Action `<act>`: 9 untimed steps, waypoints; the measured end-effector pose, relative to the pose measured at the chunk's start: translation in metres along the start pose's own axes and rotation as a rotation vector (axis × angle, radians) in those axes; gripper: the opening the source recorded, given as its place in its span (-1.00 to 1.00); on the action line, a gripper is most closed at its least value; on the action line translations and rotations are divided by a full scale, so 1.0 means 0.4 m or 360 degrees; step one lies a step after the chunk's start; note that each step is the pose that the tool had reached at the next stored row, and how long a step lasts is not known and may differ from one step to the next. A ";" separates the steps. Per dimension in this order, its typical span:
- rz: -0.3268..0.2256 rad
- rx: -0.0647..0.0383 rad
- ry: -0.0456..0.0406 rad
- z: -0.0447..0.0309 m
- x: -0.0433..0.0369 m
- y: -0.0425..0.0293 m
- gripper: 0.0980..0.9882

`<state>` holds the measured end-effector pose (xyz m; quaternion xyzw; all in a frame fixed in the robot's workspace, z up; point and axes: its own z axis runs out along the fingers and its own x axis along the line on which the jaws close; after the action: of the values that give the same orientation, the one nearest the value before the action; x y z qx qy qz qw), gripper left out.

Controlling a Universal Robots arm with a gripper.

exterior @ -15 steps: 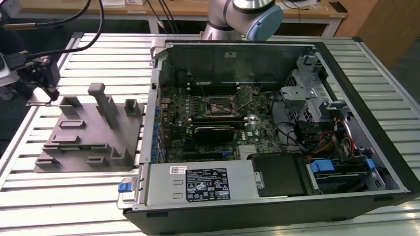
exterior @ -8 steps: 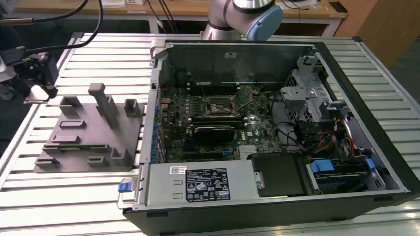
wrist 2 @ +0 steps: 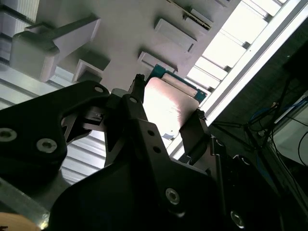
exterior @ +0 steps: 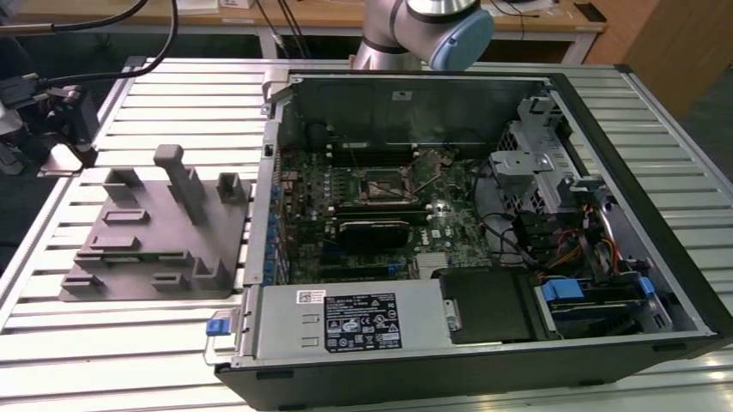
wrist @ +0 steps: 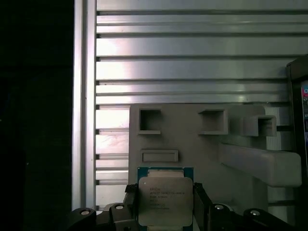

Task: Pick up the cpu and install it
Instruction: 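Pick up the cpu and move it towards the insertion slot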

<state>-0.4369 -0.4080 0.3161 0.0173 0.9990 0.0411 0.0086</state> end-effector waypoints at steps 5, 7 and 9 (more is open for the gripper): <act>0.0000 0.0000 0.0000 -0.013 0.000 0.001 0.00; 0.0000 0.0000 0.0000 -0.018 0.000 0.001 0.00; 0.0000 0.0000 0.0000 -0.023 0.000 0.002 0.00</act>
<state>-0.4369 -0.4080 0.3254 0.0173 0.9990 0.0412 0.0087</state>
